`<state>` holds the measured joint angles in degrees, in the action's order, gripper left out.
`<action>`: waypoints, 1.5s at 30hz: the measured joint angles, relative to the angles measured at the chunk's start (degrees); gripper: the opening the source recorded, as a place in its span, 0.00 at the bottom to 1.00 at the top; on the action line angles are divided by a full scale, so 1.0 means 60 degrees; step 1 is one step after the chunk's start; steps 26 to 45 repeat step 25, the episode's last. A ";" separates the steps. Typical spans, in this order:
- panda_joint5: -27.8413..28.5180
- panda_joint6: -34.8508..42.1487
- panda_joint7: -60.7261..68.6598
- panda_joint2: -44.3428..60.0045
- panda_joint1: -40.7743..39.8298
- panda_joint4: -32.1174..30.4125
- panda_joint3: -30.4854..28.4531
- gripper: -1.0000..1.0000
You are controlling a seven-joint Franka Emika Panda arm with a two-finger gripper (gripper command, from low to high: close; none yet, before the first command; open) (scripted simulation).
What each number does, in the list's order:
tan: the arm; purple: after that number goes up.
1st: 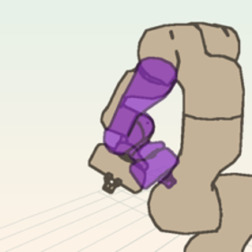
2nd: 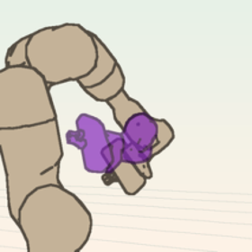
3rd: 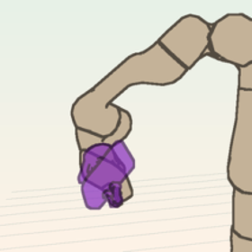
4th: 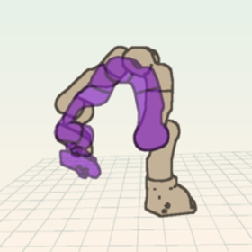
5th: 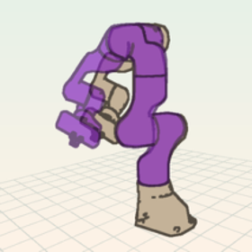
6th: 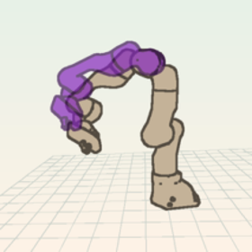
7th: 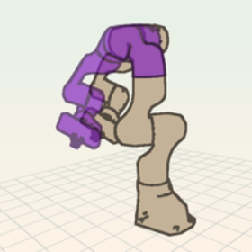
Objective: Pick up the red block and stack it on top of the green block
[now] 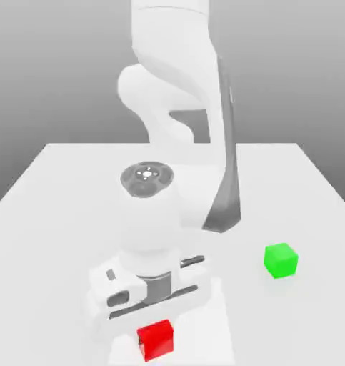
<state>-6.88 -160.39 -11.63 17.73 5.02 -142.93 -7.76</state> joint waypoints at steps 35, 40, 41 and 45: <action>0.1380 -0.1046 0.4365 -0.2642 0.4645 -0.3663 0.2761 1.00; 0.1380 -0.1046 0.4365 -0.2642 0.4645 -0.3663 0.2761 1.00; 0.1380 -0.1046 0.4365 -0.2642 0.4645 -0.3663 0.2761 1.00; 0.1380 -0.1046 0.4365 -0.2642 0.4645 -0.3663 0.2761 1.00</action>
